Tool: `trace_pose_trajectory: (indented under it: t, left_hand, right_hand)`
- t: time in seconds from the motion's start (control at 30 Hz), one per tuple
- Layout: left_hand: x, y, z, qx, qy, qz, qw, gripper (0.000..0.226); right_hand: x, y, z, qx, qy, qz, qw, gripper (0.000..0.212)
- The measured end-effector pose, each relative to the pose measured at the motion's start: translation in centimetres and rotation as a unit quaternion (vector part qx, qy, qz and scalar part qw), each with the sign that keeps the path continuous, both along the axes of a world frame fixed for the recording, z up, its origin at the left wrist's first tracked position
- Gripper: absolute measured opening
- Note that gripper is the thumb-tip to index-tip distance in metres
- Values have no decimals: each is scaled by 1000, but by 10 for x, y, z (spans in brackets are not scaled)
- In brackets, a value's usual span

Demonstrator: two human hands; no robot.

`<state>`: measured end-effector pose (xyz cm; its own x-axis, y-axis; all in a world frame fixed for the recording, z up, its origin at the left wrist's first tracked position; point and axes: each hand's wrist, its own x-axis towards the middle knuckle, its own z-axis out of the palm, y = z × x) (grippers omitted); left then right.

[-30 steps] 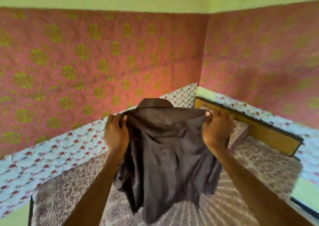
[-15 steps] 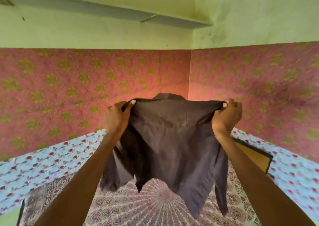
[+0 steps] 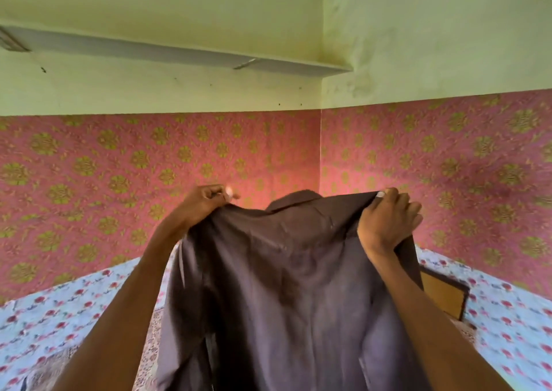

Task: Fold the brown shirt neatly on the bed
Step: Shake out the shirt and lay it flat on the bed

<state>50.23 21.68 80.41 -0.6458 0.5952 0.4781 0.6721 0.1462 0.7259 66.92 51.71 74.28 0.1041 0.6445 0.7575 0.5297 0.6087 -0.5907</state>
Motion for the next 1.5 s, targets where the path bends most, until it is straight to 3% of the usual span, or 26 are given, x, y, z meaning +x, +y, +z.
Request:
trace_pose_trajectory:
  t: [0.1,0.2,0.3,0.43,0.53,0.67,0.8,0.93,1.13,1.3,1.37,1.43,1.5]
  left_hand:
    - [-28,4,-41,-192,-1,51,980,22]
    - [-39,1,-78,-242,-32,71,967,26]
    - [-54,5,-125,-236,-92,80,964,25]
    - [-81,22,-209,-76,-108,218,967,17]
    - [-108,41,-266,-26,-169,224,959,6]
    - [-151,57,-337,-73,-231,196,950,10]
    - [-185,73,-401,-87,-256,257,928,5]
    - [-217,91,-454,-72,-275,332,899,7]
    - [-283,130,-558,-122,-248,353,894,5]
    - [-343,163,-671,-138,-252,351,891,17]
    - [-365,176,-712,-143,-259,350,889,21]
    - [-391,191,-738,-138,-235,387,881,20]
    - [-416,203,-749,-98,-192,438,873,19]
  right_hand:
    - [-11,10,-35,-9,-110,16,994,16]
    - [-16,22,-60,-59,-252,44,965,15]
    - [-39,35,-95,-116,-364,81,920,16]
    - [-86,44,-159,-138,-351,87,922,17]
    - [-122,51,-212,-140,-341,93,925,11]
    - [-164,62,-287,-189,-378,110,899,10]
    - [-199,75,-348,-230,-360,134,894,19]
    - [-237,82,-398,-231,-340,153,899,21]
    - [-316,108,-507,-193,-348,157,904,21]
    - [-381,139,-625,-231,-388,158,878,22]
    - [-405,151,-662,-199,-418,157,873,24]
    - [-432,169,-690,-151,-413,149,886,17]
    - [-458,183,-704,-134,-349,152,915,18]
